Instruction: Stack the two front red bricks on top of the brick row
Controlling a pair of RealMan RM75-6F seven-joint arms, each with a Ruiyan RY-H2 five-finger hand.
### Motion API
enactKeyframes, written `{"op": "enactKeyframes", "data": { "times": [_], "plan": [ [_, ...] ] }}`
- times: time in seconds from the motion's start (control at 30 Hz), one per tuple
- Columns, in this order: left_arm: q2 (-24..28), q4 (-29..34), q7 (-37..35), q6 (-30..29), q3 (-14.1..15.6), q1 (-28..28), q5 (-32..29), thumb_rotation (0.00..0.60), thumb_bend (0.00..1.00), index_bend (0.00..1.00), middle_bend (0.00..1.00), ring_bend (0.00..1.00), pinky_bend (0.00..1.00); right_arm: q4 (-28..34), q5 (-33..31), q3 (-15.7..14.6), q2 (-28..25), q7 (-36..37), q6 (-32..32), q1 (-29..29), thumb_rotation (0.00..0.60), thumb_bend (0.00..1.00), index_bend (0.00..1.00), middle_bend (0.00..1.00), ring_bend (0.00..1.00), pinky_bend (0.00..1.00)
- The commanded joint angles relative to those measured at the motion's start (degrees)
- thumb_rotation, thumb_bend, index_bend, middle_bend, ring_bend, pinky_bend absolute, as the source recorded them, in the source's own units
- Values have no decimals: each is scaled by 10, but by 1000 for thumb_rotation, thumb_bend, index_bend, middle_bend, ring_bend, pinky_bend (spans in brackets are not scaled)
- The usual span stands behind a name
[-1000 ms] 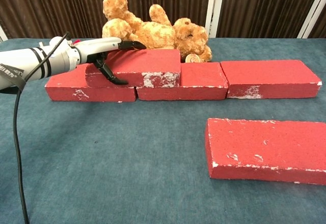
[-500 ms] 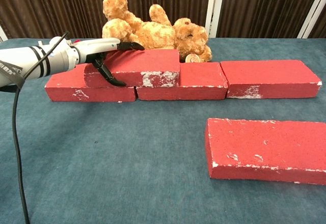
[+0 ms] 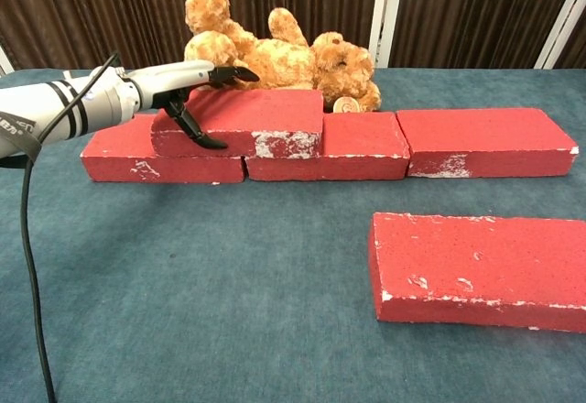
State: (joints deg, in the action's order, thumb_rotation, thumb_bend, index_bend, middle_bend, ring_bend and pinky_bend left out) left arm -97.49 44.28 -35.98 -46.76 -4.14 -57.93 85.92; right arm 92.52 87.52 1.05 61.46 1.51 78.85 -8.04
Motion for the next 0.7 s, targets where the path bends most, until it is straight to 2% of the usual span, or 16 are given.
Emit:
{"op": "enactKeyframes", "data": {
  "times": [0.03,0.17,0.37,0.47,0.53,0.6,0.7],
  "plan": [
    [3,5,1,-9,1,1,5,600,203,0,0,0,0,-1,0,0,0,-1,1,0,600,120,0,0,0,0],
    [19,32,14,-24,3,6,11,600,204,0,0,0,0,-1,4,0,1,-2,4,1,600,120,0,0,0,0],
    [67,131,75,-59,8,27,18,600,204,0,0,0,0,3,19,-6,1,-1,10,2,600,119,0,0,0,0],
    [110,210,131,-113,19,62,28,600,195,0,0,0,0,-1,42,-13,5,8,11,-1,600,120,0,0,0,0],
    [141,262,157,-167,39,101,44,600,195,0,0,0,0,-9,61,-16,16,22,12,-7,600,119,0,0,0,0],
    [170,293,160,-201,65,148,41,600,204,0,0,0,0,-20,79,-17,32,32,10,-17,600,120,0,0,0,0],
    [191,295,171,-251,96,223,21,600,221,0,0,0,0,-23,93,-23,47,37,-23,-40,600,120,0,0,0,0]
  ]
}}
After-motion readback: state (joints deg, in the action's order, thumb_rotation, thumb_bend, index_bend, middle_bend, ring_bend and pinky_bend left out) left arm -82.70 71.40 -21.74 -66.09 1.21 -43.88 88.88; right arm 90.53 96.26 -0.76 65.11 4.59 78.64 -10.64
